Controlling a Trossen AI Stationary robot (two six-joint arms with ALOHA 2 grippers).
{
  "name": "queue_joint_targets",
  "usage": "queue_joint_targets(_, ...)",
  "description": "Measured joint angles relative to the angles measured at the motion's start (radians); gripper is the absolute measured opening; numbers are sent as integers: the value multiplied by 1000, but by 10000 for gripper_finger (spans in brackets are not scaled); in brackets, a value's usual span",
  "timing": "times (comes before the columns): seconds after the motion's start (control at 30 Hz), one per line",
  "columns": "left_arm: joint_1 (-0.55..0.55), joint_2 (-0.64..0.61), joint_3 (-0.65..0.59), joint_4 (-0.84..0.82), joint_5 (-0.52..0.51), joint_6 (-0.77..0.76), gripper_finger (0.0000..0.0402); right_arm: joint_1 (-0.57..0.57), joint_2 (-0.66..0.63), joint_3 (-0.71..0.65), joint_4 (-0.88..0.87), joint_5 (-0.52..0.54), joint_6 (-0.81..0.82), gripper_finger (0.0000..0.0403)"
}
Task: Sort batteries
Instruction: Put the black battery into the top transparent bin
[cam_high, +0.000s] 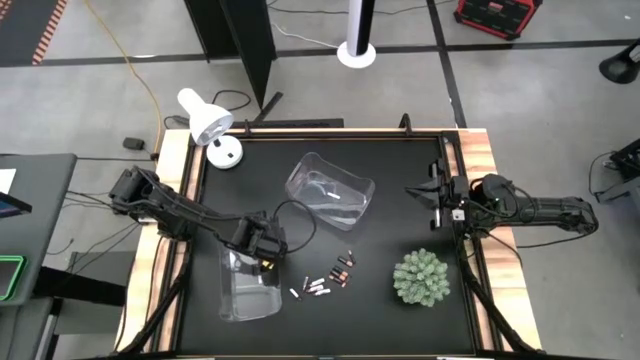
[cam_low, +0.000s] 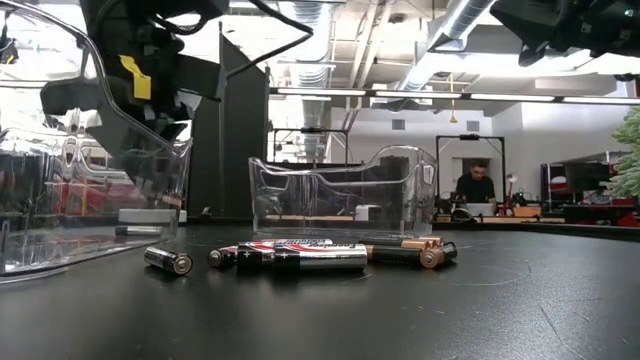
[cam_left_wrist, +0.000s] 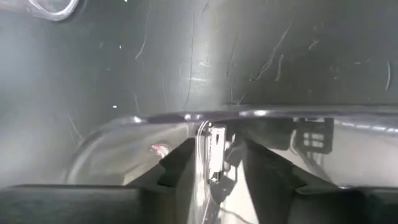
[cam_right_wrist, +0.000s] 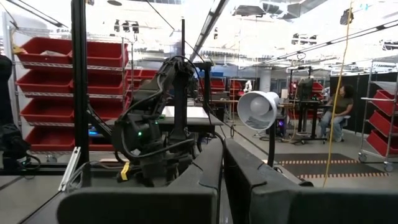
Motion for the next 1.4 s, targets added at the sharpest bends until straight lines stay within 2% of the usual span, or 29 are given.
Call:
queue_joint_targets(0.13,0,0,59,-111,6,-22,172,0,0,0,-2,0,0,36)
queue_joint_targets(0.23,0,0,133,-229,0,-74,177,0,2,0,-13,0,0,36)
queue_joint_targets(0.33,-4,0,219,-279,-14,-81,174,0,24,0,-12,0,0,36)
queue_joint_targets(0.5,-17,0,335,-242,-33,-5,165,17,113,65,-41,0,4,36)
queue_joint_targets(0.67,-29,-1,363,-143,-72,41,163,70,269,214,-170,0,-27,36)
queue_joint_targets(0.77,-31,8,333,-22,-16,95,163,110,370,320,-296,0,-40,36)
queue_joint_targets(0.87,-30,40,326,14,27,128,162,157,468,409,-406,0,-54,42)
queue_joint_targets(1.0,-29,61,328,18,25,125,162,215,607,519,-580,0,-47,69)
queue_joint_targets(1.13,-29,64,328,37,8,123,162,270,745,625,-730,0,-1,116)
queue_joint_targets(1.3,-29,63,328,64,-2,154,162,323,933,754,-869,0,83,185)
queue_joint_targets(1.4,-29,63,328,55,-2,157,162,328,1043,816,-907,0,181,206)
